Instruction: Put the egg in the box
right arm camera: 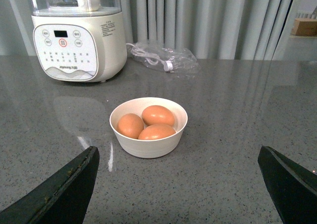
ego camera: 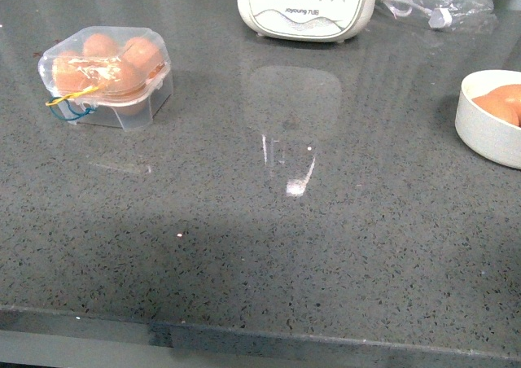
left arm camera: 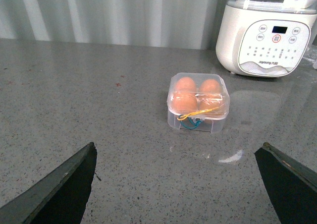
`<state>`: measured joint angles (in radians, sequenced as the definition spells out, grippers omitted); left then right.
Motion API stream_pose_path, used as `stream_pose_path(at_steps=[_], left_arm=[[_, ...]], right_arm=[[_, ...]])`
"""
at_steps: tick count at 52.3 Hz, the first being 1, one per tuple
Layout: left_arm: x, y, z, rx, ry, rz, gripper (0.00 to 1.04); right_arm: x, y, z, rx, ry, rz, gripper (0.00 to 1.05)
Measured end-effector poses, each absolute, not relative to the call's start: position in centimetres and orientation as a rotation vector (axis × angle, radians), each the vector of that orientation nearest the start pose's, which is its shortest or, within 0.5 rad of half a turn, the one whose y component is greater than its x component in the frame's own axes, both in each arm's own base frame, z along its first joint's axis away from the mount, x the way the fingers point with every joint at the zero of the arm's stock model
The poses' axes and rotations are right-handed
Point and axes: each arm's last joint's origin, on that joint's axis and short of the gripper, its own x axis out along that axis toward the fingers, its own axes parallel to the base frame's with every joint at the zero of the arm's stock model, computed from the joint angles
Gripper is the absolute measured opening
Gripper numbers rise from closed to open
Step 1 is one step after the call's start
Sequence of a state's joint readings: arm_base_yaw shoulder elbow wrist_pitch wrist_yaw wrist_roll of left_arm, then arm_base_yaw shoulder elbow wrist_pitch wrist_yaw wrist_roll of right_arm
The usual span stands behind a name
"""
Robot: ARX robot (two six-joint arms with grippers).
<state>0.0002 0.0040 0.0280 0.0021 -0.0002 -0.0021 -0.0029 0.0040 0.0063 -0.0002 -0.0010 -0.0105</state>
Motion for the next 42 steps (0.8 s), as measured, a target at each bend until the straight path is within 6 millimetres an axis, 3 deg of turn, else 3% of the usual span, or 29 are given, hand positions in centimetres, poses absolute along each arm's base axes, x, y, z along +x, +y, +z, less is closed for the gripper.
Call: stream_pose_path(at_steps=[42], left_arm=[[9.62,0.0,17.3,-0.002,-0.026,0.001,0.98]], right_arm=[[9.76,-0.03,16.53,-0.01,-0.002,-0.002,0.97]])
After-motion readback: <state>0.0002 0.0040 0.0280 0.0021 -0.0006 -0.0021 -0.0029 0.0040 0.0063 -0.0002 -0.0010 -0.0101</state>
